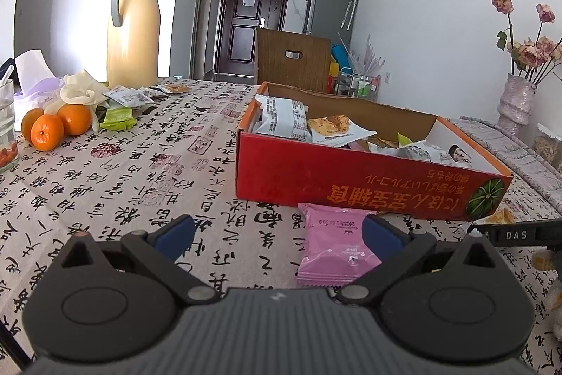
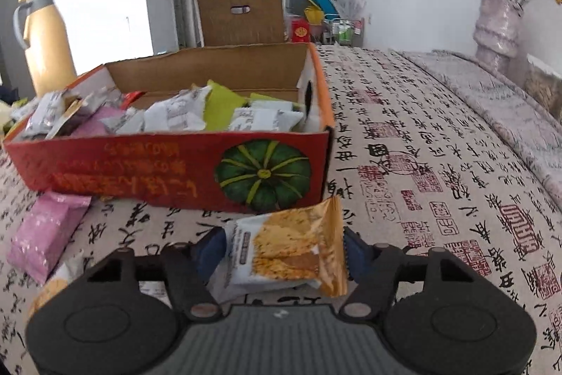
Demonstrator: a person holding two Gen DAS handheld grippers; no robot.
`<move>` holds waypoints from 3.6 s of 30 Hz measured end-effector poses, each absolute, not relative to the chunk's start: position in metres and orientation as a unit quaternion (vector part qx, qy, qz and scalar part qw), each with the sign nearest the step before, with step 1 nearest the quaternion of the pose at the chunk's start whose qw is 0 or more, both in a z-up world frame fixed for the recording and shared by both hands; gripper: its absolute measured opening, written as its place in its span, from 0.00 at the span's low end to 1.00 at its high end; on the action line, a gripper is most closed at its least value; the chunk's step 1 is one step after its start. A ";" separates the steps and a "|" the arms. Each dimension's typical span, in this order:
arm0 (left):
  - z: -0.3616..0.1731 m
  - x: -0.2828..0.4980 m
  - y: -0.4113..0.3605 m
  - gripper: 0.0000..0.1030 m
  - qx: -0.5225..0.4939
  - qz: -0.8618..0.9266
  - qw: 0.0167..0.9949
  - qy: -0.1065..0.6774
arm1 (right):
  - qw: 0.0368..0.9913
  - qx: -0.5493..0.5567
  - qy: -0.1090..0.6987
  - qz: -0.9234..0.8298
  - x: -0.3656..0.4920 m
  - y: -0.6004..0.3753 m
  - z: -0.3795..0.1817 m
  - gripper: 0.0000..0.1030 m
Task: Organize snacks
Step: 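Grasp the pink packet with the left tool while the right tool grasps a cracker packet, then carry both packets into the box and open both tools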
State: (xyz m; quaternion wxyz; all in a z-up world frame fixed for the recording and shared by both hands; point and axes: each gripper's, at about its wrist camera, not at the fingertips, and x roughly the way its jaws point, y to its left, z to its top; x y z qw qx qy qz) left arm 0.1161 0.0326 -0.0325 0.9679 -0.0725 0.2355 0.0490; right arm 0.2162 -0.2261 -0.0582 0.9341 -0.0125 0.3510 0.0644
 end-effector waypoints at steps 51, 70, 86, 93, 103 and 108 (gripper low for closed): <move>-0.021 0.151 0.004 1.00 -0.016 0.051 0.950 0.309 | 0.967 0.075 0.218 0.107 0.171 -0.254 -0.044 0.16; -0.040 0.198 -0.028 0.78 0.000 0.094 0.918 0.384 | 0.962 0.105 0.213 0.136 0.170 -0.261 -0.045 0.16; -0.037 0.190 -0.023 0.61 -0.023 0.077 0.924 0.373 | 0.962 0.104 0.217 0.129 0.173 -0.259 -0.046 0.16; -0.028 0.177 -0.020 0.61 -0.029 0.075 0.931 0.357 | 0.964 0.100 0.214 0.125 0.171 -0.258 -0.045 0.16; 0.004 0.157 -0.017 0.61 -0.040 0.062 0.948 0.311 | 0.970 0.084 0.196 0.120 0.163 -0.254 -0.036 0.16; 0.023 0.153 -0.017 0.61 -0.045 0.050 0.956 0.285 | 0.973 0.081 0.177 0.123 0.158 -0.253 -0.018 0.16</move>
